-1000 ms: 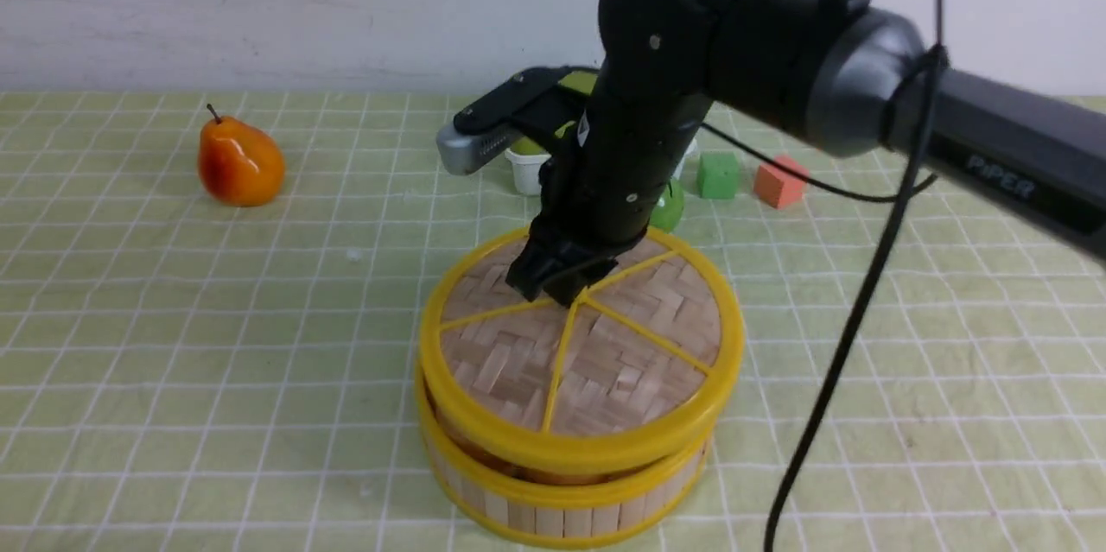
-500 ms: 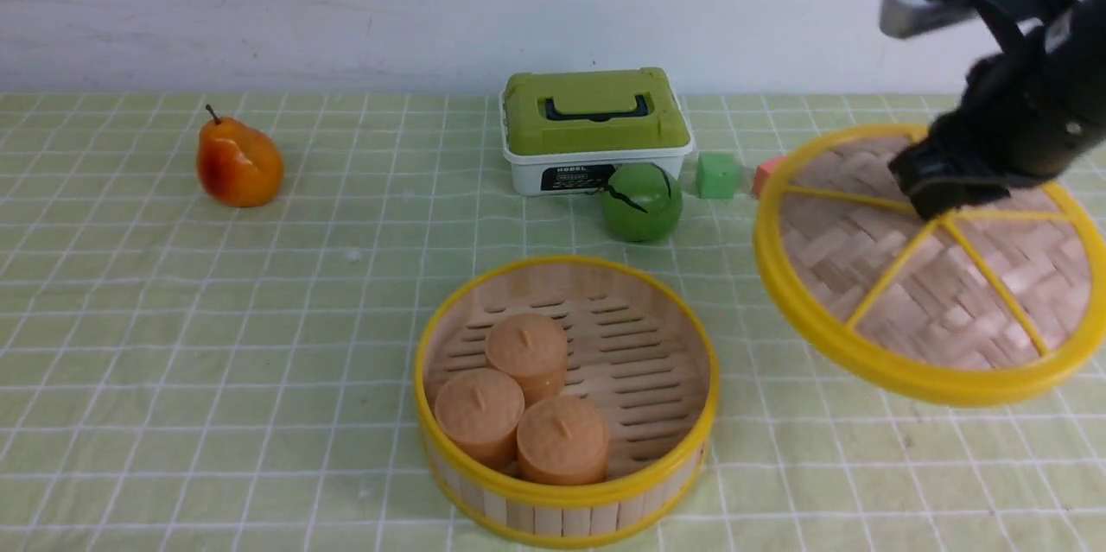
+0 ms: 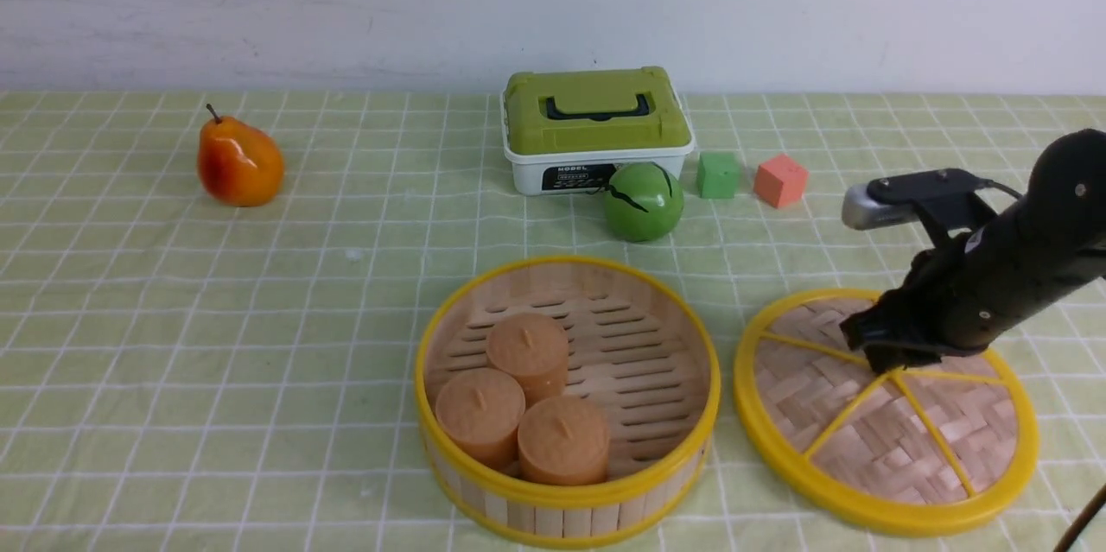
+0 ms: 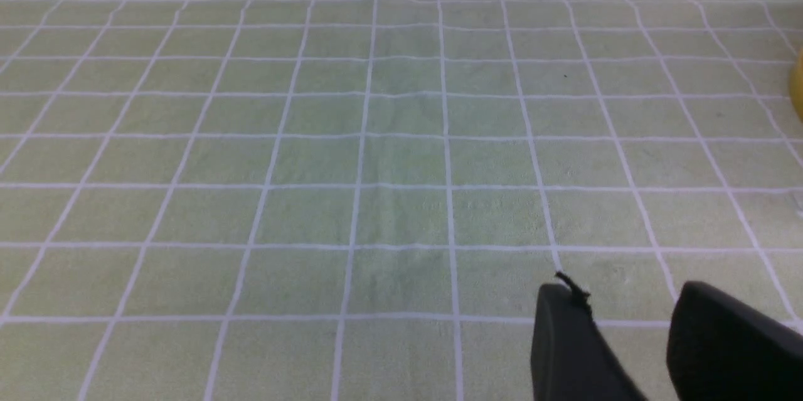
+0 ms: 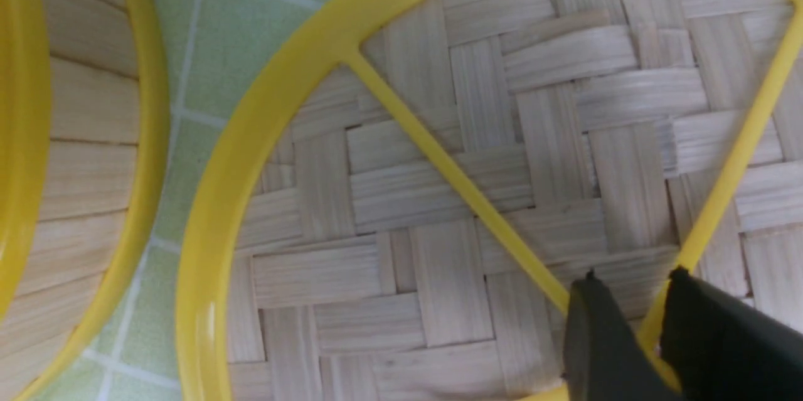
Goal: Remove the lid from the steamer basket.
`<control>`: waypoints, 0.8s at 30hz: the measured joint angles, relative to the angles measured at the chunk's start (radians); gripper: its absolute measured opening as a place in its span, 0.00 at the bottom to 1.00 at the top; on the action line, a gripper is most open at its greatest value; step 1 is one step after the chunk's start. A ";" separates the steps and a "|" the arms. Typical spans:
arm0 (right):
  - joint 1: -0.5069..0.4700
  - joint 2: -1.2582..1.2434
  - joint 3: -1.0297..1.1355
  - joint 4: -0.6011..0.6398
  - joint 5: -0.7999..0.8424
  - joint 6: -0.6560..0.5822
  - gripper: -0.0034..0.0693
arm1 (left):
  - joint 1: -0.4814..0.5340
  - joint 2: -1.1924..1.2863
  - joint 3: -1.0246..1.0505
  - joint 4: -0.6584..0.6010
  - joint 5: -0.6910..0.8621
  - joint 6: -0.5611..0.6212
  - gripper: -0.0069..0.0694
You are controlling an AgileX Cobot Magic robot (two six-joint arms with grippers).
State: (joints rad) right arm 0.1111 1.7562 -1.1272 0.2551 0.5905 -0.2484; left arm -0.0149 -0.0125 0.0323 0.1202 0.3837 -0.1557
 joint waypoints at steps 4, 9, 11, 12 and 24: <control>0.000 -0.030 -0.016 0.000 0.028 0.020 0.49 | 0.000 0.000 0.000 0.000 0.000 0.000 0.40; 0.000 -0.199 -0.019 0.002 0.063 0.028 0.70 | 0.000 0.000 0.000 0.000 0.000 0.000 0.40; 0.000 -0.315 -0.018 0.004 0.066 0.027 0.72 | 0.000 0.000 0.000 0.000 0.000 0.000 0.40; 0.000 -0.402 -0.009 0.004 0.066 0.023 0.71 | 0.000 0.000 0.000 0.000 0.000 0.000 0.40; 0.000 -1.072 0.267 0.009 0.097 -0.008 0.04 | 0.000 0.000 0.000 0.000 0.000 0.000 0.40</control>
State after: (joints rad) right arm 0.1111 0.6843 -0.8601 0.2639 0.6878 -0.2563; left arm -0.0149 -0.0125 0.0323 0.1202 0.3837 -0.1557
